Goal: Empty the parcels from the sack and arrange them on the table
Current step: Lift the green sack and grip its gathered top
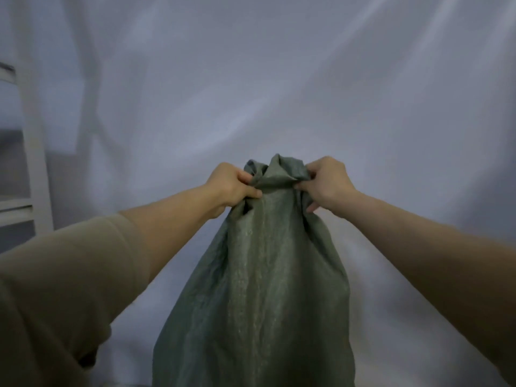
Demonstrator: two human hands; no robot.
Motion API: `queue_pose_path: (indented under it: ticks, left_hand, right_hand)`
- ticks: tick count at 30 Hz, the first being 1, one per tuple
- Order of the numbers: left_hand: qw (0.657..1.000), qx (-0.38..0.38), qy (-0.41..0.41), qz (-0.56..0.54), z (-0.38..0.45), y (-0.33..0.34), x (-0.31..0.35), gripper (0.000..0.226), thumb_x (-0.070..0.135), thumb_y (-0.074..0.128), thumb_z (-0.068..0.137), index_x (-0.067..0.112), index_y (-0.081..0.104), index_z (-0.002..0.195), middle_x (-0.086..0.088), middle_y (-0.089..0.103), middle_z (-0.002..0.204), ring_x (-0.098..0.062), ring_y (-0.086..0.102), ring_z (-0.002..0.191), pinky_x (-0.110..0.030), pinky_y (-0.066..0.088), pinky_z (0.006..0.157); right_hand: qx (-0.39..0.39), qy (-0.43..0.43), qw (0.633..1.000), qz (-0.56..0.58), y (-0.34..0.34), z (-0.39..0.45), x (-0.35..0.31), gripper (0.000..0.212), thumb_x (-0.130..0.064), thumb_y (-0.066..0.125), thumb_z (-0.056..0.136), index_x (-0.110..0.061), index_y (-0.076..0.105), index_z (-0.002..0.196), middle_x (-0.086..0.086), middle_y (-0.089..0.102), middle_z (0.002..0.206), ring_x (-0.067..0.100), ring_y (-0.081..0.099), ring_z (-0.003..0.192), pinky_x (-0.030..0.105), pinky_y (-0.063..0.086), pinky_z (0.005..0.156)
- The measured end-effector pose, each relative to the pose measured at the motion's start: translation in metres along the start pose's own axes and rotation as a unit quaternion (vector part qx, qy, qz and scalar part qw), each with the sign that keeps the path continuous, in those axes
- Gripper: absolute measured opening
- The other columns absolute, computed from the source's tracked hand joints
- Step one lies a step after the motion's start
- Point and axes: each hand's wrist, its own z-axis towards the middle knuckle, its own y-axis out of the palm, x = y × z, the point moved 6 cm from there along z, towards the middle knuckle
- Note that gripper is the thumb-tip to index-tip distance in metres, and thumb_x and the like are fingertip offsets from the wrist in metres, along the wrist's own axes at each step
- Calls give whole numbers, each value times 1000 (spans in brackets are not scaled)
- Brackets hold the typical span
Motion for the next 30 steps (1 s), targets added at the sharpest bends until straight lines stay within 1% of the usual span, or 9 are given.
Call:
queue_pose_path:
  ticks: [6, 8, 10, 12, 17, 20, 26, 28, 30]
  left_hand:
    - [964, 106, 154, -192, 12, -51, 65, 20, 3, 75, 82, 9, 75, 101, 4, 72, 79, -3, 69, 63, -15, 55, 62]
    - [975, 76, 109, -177, 9, -40, 41, 23, 1, 71, 84, 10, 74, 105, 2, 71, 79, -2, 67, 60, -12, 52, 54]
    - [997, -3, -12, -81, 2, -16, -9, 23, 5, 71, 85, 16, 73, 106, -3, 71, 85, -5, 63, 61, -16, 49, 49]
    - [995, -69, -76, -5, -6, 0, -48, 25, 15, 74, 85, 16, 74, 111, -4, 73, 105, -9, 62, 76, -21, 48, 63]
    - [990, -138, 0, 29, -28, 2, -36, 50, 51, 73, 79, 27, 67, 122, 9, 61, 120, -3, 57, 105, -22, 43, 90]
    - [974, -190, 25, 123, -41, 1, -41, 88, 52, 75, 73, 36, 34, 149, 8, 27, 152, -14, 31, 138, -32, 29, 110]
    - [950, -303, -43, 67, -61, 15, -87, 107, 28, 80, 77, 32, 6, 155, 18, 36, 136, -7, 41, 127, -24, 35, 106]
    - [949, -305, -34, 66, -63, 24, -103, 120, 35, 90, 64, 32, 10, 154, 13, 40, 143, -13, 43, 134, -34, 37, 114]
    - [956, -273, -21, 107, -62, 30, -118, 123, 38, 92, 61, 26, 11, 153, 11, 39, 145, -13, 42, 134, -36, 36, 115]
  right_hand:
    - [246, -152, 955, 68, -33, 24, -44, 18, -20, 59, 83, -8, 61, 70, 12, 65, 67, 35, 67, 64, 54, 56, 59]
    - [197, -130, 971, 48, -18, 20, -33, 15, -18, 57, 80, -8, 61, 69, 14, 66, 66, 36, 67, 61, 55, 57, 60]
    - [60, -46, 997, 12, 10, 8, -9, 13, -7, 59, 82, -7, 66, 71, 19, 69, 72, 37, 69, 57, 50, 60, 57]
    - [-43, 20, 999, 10, 29, -6, 17, 16, 3, 63, 86, -8, 69, 76, 19, 69, 79, 36, 69, 57, 41, 60, 48]
    - [-17, 18, 998, 55, 22, -10, 33, 10, 4, 62, 89, -1, 70, 86, 24, 71, 89, 38, 71, 62, 42, 61, 52]
    - [11, 5, 999, 48, 16, -12, 35, 10, 2, 59, 91, 1, 69, 86, 23, 70, 89, 36, 71, 62, 45, 62, 56]
    - [24, -33, 999, -8, 15, -23, 47, 12, 1, 54, 88, 1, 63, 82, 21, 70, 82, 32, 71, 64, 46, 61, 64]
    - [-28, -62, 995, -77, 24, -33, 47, 9, -10, 62, 87, -2, 63, 88, 15, 69, 86, 30, 68, 80, 40, 56, 73]
    - [-138, -81, 979, -130, 39, -48, 49, 31, -27, 74, 84, -8, 63, 106, 5, 66, 102, 23, 62, 96, 34, 50, 82]
